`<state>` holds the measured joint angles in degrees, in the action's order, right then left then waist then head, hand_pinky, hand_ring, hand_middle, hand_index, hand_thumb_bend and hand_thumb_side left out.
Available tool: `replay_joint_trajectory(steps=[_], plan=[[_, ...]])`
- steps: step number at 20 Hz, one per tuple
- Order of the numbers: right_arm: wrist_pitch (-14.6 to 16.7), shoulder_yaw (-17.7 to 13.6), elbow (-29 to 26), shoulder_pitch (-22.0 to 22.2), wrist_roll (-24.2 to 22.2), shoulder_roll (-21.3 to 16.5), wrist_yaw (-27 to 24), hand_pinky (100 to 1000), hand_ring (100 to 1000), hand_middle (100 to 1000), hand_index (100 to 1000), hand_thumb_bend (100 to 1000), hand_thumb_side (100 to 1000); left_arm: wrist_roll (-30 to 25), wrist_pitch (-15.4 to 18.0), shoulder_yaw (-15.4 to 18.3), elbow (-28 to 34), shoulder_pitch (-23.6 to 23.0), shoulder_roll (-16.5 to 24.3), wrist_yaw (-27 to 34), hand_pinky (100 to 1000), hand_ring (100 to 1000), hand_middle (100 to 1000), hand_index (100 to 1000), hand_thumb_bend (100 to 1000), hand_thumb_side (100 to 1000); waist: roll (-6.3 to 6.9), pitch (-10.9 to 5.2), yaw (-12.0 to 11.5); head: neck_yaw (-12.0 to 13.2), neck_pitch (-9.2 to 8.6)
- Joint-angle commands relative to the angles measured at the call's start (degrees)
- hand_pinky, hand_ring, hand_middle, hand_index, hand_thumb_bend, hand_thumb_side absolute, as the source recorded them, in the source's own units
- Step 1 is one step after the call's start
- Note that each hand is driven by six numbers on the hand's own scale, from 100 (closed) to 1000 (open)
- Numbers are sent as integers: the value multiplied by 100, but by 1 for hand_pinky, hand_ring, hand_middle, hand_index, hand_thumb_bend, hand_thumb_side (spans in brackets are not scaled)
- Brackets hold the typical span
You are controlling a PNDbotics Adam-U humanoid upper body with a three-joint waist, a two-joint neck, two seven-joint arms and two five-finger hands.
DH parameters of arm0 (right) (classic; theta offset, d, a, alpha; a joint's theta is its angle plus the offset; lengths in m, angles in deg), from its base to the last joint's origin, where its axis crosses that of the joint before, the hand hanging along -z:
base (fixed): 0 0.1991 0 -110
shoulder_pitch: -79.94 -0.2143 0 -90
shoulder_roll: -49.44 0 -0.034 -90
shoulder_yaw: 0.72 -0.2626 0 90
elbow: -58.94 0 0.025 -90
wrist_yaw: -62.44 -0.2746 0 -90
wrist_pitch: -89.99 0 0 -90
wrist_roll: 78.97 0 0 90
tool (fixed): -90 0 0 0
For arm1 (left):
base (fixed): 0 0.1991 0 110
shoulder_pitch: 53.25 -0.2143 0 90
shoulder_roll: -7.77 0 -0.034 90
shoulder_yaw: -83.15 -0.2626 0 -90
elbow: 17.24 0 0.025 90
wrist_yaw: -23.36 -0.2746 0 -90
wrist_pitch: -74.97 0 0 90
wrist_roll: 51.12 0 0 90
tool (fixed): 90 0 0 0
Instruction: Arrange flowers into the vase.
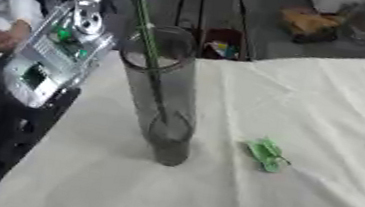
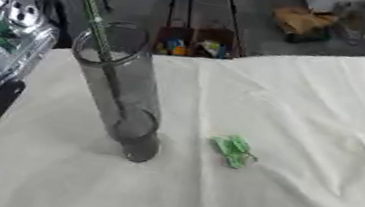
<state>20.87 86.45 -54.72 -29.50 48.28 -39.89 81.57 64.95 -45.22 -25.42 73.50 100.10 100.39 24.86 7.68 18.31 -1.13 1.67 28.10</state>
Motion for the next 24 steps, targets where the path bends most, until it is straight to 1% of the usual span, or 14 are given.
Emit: replay_joint_trajectory(steps=[1, 7, 11, 12, 13, 14, 15, 19, 24], plan=[[-18, -31, -93, -46, 8, -36, -2, 658, 660, 471, 688, 100, 945, -194, 1, 12, 170, 54, 243, -168, 333, 536, 522, 472, 100, 965, -30, -116, -13, -17, -47], [-23, -33, -93, -46, 9, -37, -1, 659, 660, 471, 688, 100, 946, -481, -8, 11, 278, 6, 339, -352, 389, 585, 596, 525, 100, 971, -31, -114, -15, -23, -63], [-24, -33, -93, -46, 8, -36, -2, 659, 660, 471, 688, 100, 946, -583, -11, 28, 294, -7, 350, -419, 389, 585, 596, 525, 100, 971, -32, -114, -16, -23, -66], [-24, -34, -93, -46, 8, -36, -2, 659, 661, 471, 688, 100, 946, -596, -11, 30, 296, -8, 351, -428, 404, 595, 611, 535, 100, 971, -33, -114, -16, -24, -67], [-23, -34, -93, -47, 9, -36, -2, 658, 661, 471, 688, 100, 946, -618, 22, 10, 336, -15, 383, -465, 472, 647, 696, 612, 100, 972, -35, -114, -18, -29, -79], [-23, -35, -93, -49, 10, -36, -2, 658, 661, 471, 688, 100, 946, -647, 67, -1, 366, -34, 407, -522, 472, 647, 696, 612, 100, 972, -38, -113, -18, -30, -87], [-23, -36, -93, -50, 11, -36, -2, 659, 661, 470, 689, 100, 946, -686, 119, -16, 390, -55, 433, -590, 494, 667, 722, 639, 100, 973, -39, -110, -17, -34, -95], [-25, -37, -93, -51, 12, -35, -3, 660, 661, 470, 689, 100, 946, -832, 305, -16, 401, -124, 465, -811, 510, 696, 755, 685, 100, 995, -42, -98, -22, -41, -103], [-22, -37, -93, -56, 11, -33, -5, 660, 662, 470, 689, 100, 946, -868, 569, -23, 392, -179, 486, -1030, 533, 733, 787, 715, 100, 1000, -45, -88, -27, -44, -107]])
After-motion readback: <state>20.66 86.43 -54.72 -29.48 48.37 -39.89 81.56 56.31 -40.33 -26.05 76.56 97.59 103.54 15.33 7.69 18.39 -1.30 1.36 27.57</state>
